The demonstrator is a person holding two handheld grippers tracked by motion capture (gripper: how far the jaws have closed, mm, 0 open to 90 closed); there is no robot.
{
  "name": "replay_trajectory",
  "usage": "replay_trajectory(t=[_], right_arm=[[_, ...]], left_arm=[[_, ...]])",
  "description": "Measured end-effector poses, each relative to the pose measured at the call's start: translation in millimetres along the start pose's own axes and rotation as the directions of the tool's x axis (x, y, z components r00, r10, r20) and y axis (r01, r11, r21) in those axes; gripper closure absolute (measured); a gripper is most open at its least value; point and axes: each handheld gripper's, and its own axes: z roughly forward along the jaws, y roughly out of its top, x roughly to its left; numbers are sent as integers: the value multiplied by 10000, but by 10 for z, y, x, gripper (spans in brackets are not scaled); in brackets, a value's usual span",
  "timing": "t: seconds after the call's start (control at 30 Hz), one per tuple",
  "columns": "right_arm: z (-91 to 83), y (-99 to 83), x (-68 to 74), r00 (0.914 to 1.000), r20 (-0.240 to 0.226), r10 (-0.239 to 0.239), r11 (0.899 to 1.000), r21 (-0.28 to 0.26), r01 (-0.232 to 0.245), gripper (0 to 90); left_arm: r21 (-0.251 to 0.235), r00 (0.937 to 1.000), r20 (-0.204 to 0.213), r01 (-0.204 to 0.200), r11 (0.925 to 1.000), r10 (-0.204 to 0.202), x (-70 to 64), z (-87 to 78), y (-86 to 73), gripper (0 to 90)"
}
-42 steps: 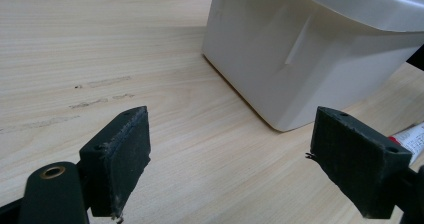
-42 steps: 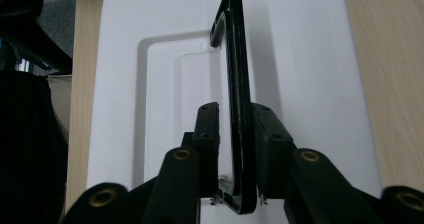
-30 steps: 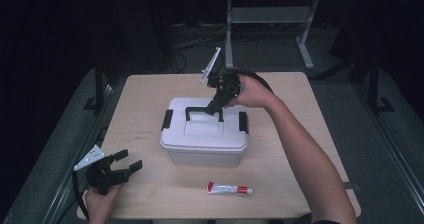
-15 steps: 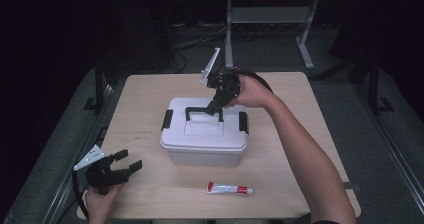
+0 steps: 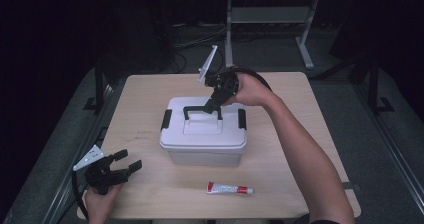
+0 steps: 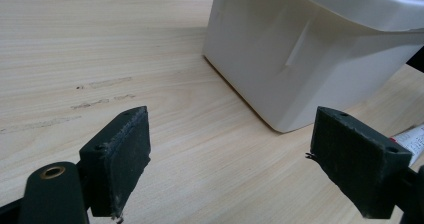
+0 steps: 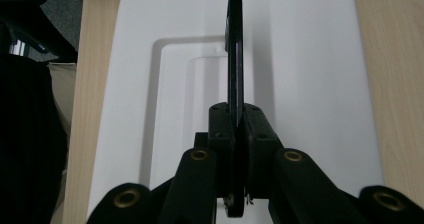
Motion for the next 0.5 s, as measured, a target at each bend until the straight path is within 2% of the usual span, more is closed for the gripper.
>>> replay_trajectory(t=[0.33, 0.5], right_arm=[[-80, 28, 29, 9999, 63, -98, 9996, -248, 100, 844], [-209, 7, 72, 9996, 270, -37, 9993, -368, 47, 844]], left_arm=[[9, 10000, 8, -4, 10000, 4, -1, 1, 0, 153], [31, 10000, 18, 0, 10000, 0, -5, 6, 0, 153]])
